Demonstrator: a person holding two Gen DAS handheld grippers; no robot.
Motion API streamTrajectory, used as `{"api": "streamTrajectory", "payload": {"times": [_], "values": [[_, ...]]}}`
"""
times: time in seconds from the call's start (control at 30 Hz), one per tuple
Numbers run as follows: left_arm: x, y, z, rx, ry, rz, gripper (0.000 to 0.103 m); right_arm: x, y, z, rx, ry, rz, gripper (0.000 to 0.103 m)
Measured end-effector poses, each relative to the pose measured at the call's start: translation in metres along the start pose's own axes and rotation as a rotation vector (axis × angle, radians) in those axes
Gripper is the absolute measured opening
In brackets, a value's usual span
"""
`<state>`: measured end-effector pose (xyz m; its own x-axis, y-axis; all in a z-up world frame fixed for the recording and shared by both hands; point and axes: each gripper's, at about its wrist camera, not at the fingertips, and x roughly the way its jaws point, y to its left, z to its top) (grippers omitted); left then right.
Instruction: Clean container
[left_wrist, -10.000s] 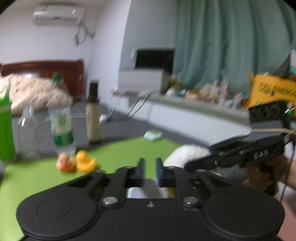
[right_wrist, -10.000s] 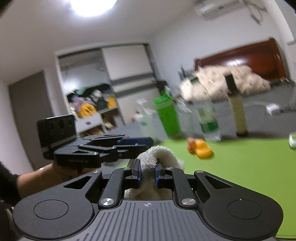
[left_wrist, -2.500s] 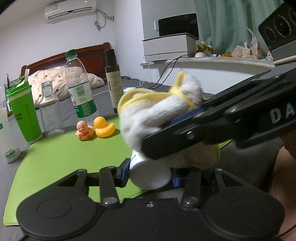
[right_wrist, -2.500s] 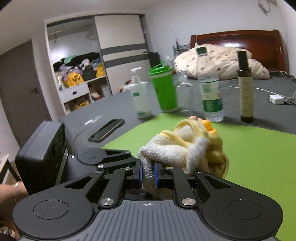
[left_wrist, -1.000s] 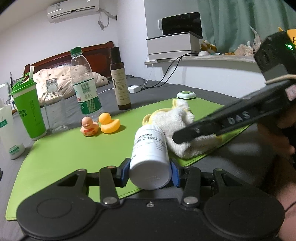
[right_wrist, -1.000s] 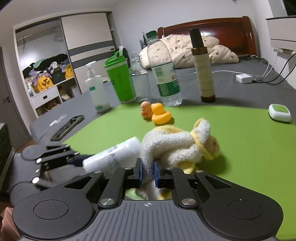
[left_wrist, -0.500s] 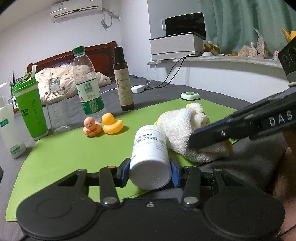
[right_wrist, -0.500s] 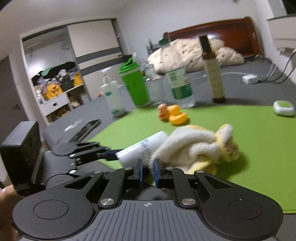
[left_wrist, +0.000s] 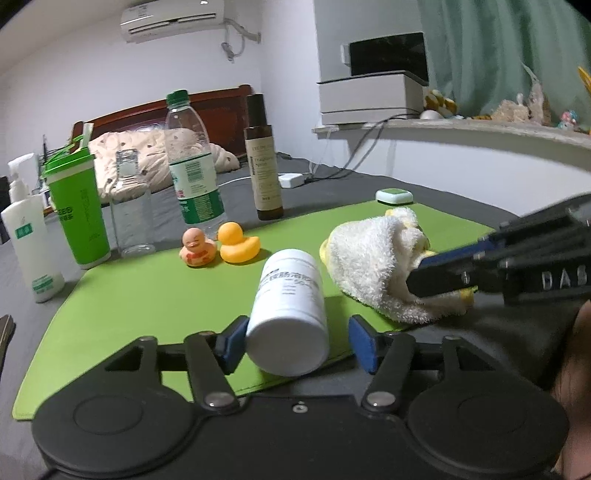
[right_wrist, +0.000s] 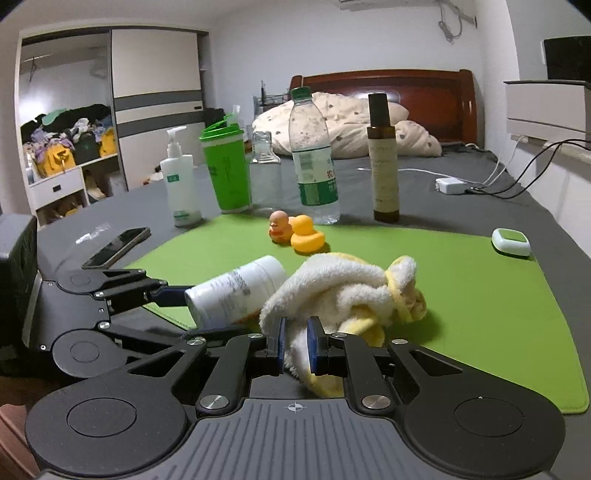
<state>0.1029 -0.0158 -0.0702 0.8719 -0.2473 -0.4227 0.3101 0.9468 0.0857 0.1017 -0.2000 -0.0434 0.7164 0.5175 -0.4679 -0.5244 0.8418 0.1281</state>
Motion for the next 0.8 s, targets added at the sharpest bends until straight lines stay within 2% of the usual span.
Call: {"api": "streamTrajectory", "payload": {"times": [0.07,0.2,0.53,0.8], "values": [[0.0,-0.002,-0.001,-0.009,-0.001,0.024,0.071,0.003,0.003,-0.003,-0.009,-0.004,-0.021,0.013],[-0.002,-0.005,-0.005,-0.039,-0.004,0.063,0.073,0.007,0.006,-0.004,-0.008,-0.009,-0.041,0.013],[-0.001,-0.002,-0.008,-0.071,-0.01,0.07,0.076,0.002,0.016,-0.001,-0.032,-0.03,-0.098,0.013],[-0.005,-0.001,-0.009,-0.088,-0.022,0.057,0.08,0.001,0.007,0.003,0.059,-0.063,-0.093,0.013]]}}
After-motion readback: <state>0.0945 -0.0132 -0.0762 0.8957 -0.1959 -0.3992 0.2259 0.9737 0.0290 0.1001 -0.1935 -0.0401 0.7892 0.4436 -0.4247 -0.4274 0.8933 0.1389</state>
